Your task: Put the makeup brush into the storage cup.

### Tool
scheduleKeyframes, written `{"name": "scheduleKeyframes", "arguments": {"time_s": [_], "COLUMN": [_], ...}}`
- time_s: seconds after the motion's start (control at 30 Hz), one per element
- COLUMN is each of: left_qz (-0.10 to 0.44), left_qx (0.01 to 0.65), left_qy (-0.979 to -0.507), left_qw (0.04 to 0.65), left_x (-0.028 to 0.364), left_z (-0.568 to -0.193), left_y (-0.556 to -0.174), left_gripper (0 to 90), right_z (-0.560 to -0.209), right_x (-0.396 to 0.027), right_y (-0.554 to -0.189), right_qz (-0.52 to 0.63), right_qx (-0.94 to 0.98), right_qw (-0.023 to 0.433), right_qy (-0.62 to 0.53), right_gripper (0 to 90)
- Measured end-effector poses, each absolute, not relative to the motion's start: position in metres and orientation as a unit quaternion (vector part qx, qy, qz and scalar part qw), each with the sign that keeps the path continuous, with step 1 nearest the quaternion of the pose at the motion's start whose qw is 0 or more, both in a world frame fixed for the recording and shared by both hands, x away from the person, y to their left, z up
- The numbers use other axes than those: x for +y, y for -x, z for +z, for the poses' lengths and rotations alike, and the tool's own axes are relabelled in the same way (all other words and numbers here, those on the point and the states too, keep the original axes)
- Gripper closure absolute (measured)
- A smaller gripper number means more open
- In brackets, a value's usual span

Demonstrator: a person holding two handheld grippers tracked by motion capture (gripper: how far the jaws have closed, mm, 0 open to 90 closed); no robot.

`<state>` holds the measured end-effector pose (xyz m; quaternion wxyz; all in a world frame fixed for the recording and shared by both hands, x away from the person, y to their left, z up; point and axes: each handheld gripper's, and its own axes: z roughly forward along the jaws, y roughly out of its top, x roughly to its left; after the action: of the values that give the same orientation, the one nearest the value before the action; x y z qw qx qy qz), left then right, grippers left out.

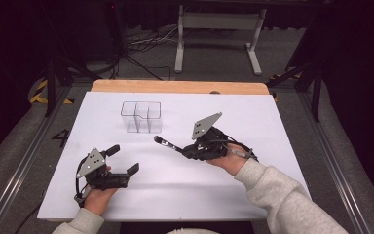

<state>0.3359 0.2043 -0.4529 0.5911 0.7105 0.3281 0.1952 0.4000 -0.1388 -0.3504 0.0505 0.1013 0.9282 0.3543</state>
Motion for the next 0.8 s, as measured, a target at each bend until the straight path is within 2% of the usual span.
{"name": "scheduleKeyframes", "arguments": {"time_s": [0.8], "left_qz": [0.189], "left_qx": [0.328], "left_qy": [-0.713], "left_qw": [0.590], "left_x": [0.203], "left_z": [-0.454], "left_y": [-0.337], "left_gripper": [1.6], "right_z": [-0.373], "right_x": [-0.186], "right_y": [-0.382], "right_qz": [0.542], "right_qx": [0.830], "right_qw": [0.092], "right_qy": [-0.097], "right_gripper": [79.2]}}
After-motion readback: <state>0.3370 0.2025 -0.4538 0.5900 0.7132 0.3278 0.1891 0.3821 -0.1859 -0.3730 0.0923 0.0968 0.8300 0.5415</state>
